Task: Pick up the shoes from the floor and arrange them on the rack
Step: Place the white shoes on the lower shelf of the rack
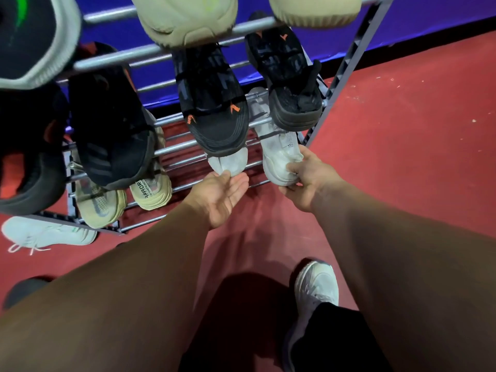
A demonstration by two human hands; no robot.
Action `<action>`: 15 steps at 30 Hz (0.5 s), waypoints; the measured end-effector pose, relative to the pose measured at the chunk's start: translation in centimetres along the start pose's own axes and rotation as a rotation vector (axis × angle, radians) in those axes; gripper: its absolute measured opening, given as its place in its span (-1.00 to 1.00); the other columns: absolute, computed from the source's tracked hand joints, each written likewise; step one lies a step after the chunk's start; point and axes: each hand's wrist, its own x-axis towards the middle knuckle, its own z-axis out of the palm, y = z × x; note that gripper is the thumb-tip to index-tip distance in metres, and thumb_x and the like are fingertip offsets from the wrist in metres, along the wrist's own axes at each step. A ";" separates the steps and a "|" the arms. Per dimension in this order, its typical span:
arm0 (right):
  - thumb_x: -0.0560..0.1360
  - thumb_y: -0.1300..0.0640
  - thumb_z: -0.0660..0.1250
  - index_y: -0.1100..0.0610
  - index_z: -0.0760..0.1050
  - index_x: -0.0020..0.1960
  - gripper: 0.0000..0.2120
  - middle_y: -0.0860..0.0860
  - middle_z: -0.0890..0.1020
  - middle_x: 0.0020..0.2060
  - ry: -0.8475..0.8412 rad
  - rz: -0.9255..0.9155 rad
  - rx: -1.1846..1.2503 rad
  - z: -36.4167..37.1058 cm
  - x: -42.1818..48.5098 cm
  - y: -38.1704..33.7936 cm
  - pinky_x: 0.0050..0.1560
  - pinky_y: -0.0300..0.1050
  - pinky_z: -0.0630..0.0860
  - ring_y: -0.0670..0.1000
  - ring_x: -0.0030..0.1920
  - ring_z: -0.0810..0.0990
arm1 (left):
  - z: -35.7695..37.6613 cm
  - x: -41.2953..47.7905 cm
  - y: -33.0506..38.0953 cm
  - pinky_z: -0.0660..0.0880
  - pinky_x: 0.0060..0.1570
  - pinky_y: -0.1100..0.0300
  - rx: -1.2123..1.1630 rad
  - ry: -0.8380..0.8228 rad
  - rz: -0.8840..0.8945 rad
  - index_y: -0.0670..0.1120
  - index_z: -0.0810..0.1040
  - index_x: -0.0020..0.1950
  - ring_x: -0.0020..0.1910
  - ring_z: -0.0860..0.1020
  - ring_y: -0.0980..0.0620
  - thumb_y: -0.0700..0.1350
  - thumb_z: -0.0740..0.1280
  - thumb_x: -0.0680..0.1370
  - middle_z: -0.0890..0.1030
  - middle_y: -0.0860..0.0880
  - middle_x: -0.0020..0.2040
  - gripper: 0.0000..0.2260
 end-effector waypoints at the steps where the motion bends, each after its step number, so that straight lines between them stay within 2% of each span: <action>1: 0.56 0.40 0.13 -0.20 0.60 0.25 -0.42 -0.07 0.72 0.03 0.004 0.004 -0.002 0.0 0.1 0.1 0.05 0.02 0.56 0.02 -0.07 0.66 | 0.1 -0.1 0.1 0.68 -0.10 0.14 -0.004 -0.011 -0.003 -0.21 0.37 0.41 -0.05 0.72 -0.02 -0.19 0.15 0.72 0.70 -0.22 0.09 -0.74; 3: 0.56 0.40 0.13 -0.22 0.61 0.24 -0.41 -0.07 0.73 0.04 0.015 -0.004 -0.006 0.0 0.2 0.1 0.02 0.01 0.56 0.03 -0.08 0.67 | 0.1 -0.3 -0.1 0.68 -0.12 0.13 0.034 -0.016 -0.042 -0.23 0.39 0.43 -0.06 0.71 -0.04 -0.18 0.17 0.72 0.70 -0.19 0.05 -0.70; 8: 0.55 0.41 0.16 -0.25 0.59 0.26 -0.39 -0.10 0.74 0.05 0.061 -0.076 0.010 0.2 0.3 -0.2 -0.13 -0.08 0.59 0.02 -0.03 0.70 | -0.2 -0.1 -1.0 0.65 -0.13 0.12 0.180 0.038 -0.101 -0.19 0.47 0.39 -0.04 0.69 -0.08 -0.13 0.25 0.69 0.63 -0.20 0.22 -0.71; 11: 0.51 0.44 0.16 -0.24 0.51 0.38 -0.31 -0.11 0.72 0.11 0.052 -0.108 0.025 0.7 0.5 -0.4 -0.22 -0.15 0.61 0.00 0.04 0.72 | -0.2 0.2 -0.9 0.67 -0.22 0.14 0.208 0.071 -0.071 -0.18 0.52 0.33 -0.07 0.71 -0.06 -0.14 0.30 0.67 0.67 -0.17 0.11 -0.75; 13: 0.52 0.45 0.14 -0.22 0.38 0.50 -0.26 -0.13 0.66 0.22 0.088 -0.093 0.015 1.1 0.5 -0.5 -0.07 -0.12 0.61 0.01 0.12 0.68 | -0.2 0.3 -0.8 0.66 -0.14 0.12 0.232 0.077 -0.065 -0.17 0.55 0.27 -0.02 0.69 -0.07 -0.14 0.34 0.65 0.66 -0.16 0.12 -0.78; 15: 0.56 0.37 0.22 -0.21 0.26 0.55 -0.29 -0.11 0.55 0.27 0.173 -0.032 -0.018 1.1 0.3 -0.2 0.16 -0.02 0.59 0.09 0.18 0.61 | -0.3 0.4 -0.7 0.65 -0.07 0.09 0.240 0.092 -0.044 -0.18 0.57 0.23 0.03 0.68 -0.09 -0.14 0.36 0.63 0.64 -0.17 0.16 -0.79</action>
